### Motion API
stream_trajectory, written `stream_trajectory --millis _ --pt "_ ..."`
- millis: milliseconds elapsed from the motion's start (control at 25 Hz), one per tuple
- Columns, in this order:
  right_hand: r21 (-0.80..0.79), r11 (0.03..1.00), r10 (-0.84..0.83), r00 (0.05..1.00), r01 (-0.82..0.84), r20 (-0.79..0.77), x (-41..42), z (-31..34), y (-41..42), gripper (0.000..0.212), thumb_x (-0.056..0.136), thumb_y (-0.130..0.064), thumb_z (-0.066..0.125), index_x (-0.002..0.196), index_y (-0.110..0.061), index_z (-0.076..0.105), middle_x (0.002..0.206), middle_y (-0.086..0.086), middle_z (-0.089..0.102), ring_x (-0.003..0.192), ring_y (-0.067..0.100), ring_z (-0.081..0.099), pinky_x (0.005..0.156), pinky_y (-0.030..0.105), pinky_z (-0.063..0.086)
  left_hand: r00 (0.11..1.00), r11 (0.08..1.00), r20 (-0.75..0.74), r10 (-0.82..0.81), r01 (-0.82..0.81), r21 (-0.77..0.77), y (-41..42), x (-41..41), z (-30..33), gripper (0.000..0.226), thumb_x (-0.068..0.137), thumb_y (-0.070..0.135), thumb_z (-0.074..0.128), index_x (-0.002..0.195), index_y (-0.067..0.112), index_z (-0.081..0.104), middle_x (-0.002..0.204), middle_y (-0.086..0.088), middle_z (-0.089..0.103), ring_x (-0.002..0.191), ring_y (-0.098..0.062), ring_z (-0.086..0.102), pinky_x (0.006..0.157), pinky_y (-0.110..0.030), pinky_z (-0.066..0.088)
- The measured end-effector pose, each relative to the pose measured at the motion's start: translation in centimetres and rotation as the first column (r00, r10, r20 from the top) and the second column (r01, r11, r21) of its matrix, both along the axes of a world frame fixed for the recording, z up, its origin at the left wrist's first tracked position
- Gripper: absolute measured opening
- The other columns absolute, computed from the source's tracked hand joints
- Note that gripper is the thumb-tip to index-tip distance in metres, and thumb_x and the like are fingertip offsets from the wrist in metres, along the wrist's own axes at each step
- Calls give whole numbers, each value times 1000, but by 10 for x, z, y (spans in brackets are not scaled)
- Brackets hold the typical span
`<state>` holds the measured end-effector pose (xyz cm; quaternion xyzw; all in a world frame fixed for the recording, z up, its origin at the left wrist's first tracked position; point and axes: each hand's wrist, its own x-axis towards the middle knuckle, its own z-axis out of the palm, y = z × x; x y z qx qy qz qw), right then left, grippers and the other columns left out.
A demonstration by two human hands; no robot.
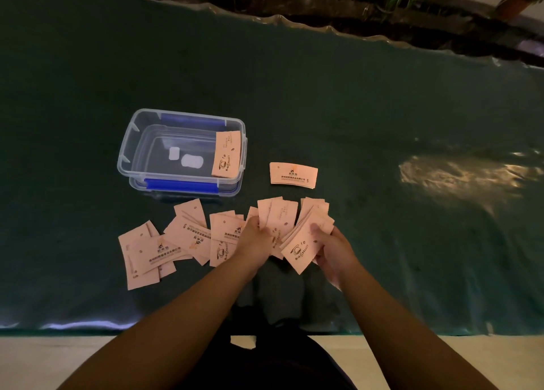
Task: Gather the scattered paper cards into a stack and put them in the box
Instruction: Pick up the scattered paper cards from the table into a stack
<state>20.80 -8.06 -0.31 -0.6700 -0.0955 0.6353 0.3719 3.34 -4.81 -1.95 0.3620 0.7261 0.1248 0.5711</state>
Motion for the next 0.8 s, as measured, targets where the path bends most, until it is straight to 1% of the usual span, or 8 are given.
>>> stream_trajectory --millis 160,240,320,400,480,560,680,800 --pt "-13 1000 -13 997 12 -82 4 1 -1 20 109 -17 57 126 -22 66 118 11 78 113 31 73 93 48 59 998 1000 -58 -14 14 9 6 -5 1 40 108 20 46 148 23 43 119 0 54 90 -14 62 69 -27 56" --pt "-10 1000 24 996 -25 -89 0 0 0 23 110 -17 54 130 -21 66 119 11 78 115 31 72 96 48 58 999 999 -4 -45 45 -11 5 -1 6 40 106 21 49 146 25 46 109 8 53 86 -12 58 64 -28 52" --pt "-6 997 72 996 -72 -46 -6 -1 2 27 112 -18 51 136 -17 63 125 13 76 116 31 71 91 46 58 993 996 78 -90 91 -4 3 4 10 33 105 26 50 138 29 51 99 13 56 84 -9 59 59 -26 45" --pt "-9 996 84 996 -84 -20 -10 -3 2 29 112 -20 50 140 -17 61 129 15 74 118 33 71 89 46 58 984 993 136 -114 116 -4 0 9 14 20 106 30 49 124 36 55 95 13 63 79 -8 67 56 -25 48" --pt "-4 997 79 996 -79 -34 -9 -4 2 31 112 -20 52 142 -20 59 132 14 73 121 34 70 96 51 58 971 992 204 -123 126 -1 -2 13 16 12 105 31 51 105 40 59 93 9 73 70 -8 75 53 -23 54" --pt "-9 995 101 993 -102 -56 -5 -3 0 33 111 -19 54 143 -25 57 134 14 72 122 36 69 103 59 56 948 990 292 -128 141 -23 -6 19 19 16 104 29 54 98 40 63 94 4 77 75 -10 77 61 -27 60" --pt "-46 981 186 981 -188 -51 4 -2 1 33 109 -20 58 142 -25 58 134 18 71 122 42 69 101 68 56 924 989 380 -48 97 -112 -12 25 21 16 104 24 57 99 33 68 99 -1 78 90 -19 76 74 -34 64" --pt "-51 963 268 961 -265 75 11 3 10 31 107 -18 61 137 -23 63 135 13 71 117 33 69 103 61 52 954 986 291 -68 109 -127 -19 20 18 19 106 25 53 94 32 66 103 -1 73 94 -18 72 80 -32 62"
